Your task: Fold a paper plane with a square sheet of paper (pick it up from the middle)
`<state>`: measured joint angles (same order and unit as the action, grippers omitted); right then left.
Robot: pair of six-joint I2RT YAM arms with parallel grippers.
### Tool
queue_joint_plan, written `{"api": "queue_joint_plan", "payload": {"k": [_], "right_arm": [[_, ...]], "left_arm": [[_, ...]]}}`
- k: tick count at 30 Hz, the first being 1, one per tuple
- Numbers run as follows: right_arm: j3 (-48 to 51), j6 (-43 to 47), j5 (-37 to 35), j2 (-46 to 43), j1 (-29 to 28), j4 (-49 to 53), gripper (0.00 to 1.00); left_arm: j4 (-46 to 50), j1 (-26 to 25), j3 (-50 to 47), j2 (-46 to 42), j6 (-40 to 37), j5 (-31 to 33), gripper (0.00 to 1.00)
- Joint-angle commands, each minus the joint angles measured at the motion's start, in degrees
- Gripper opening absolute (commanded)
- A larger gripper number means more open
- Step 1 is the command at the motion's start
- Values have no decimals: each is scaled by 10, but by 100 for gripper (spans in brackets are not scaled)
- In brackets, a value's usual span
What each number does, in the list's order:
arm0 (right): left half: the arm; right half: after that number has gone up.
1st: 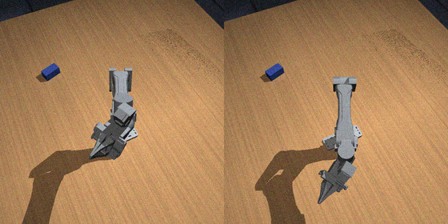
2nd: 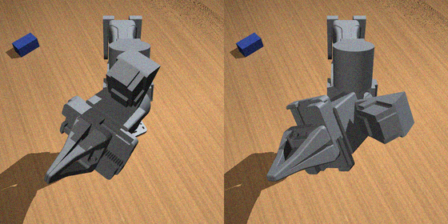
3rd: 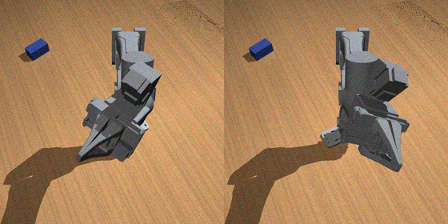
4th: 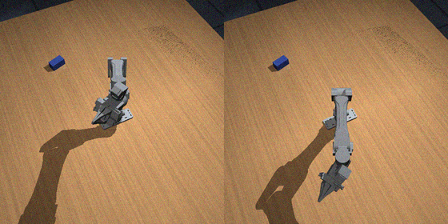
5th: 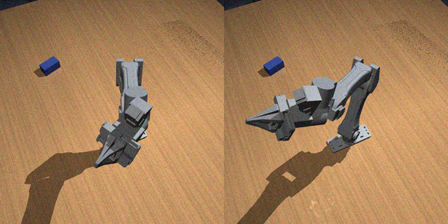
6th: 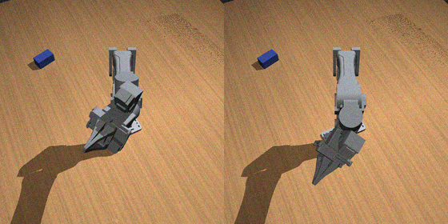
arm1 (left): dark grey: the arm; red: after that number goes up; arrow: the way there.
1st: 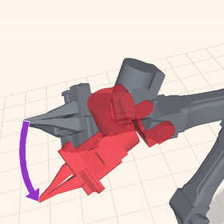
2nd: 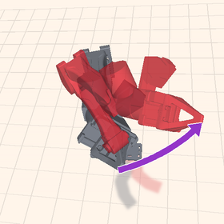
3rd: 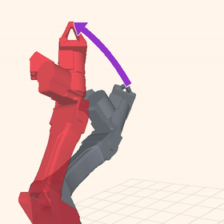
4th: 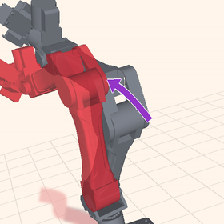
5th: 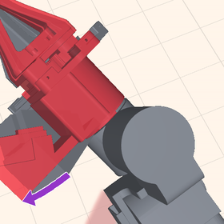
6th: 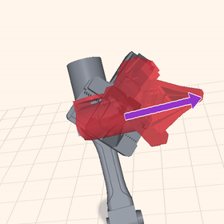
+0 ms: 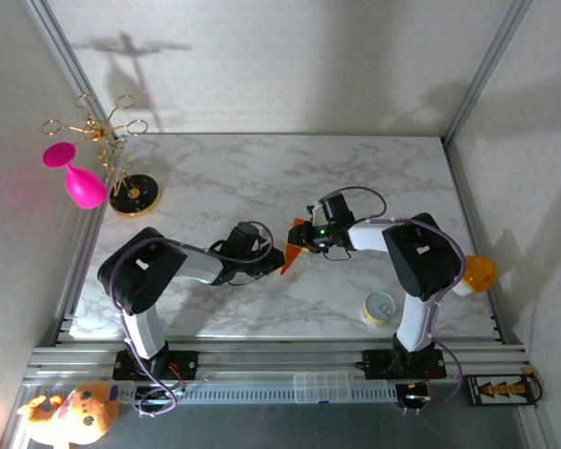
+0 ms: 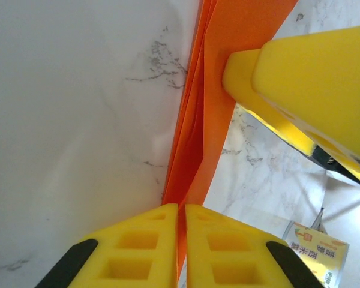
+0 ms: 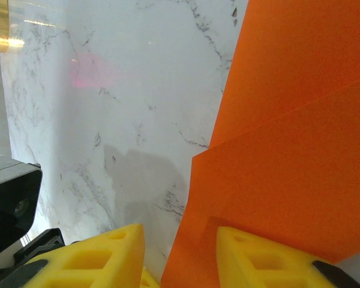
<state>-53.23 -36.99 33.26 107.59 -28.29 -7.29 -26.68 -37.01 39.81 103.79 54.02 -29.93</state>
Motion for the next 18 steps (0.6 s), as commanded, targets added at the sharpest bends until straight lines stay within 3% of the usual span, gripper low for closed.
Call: {"api": "queue_joint_plan", "payload": {"k": [1, 9, 18], "right_arm": [[-10, 10, -10, 20, -5, 17, 37], [-14, 10, -11, 20, -4, 27, 37], [-17, 7, -10, 19, -5, 30, 34]], "left_arm": [[58, -3, 15, -8, -29, 31, 13], [104, 1, 31, -89, -45, 73, 21], [46, -22, 54, -64, -19, 33, 9]]}}
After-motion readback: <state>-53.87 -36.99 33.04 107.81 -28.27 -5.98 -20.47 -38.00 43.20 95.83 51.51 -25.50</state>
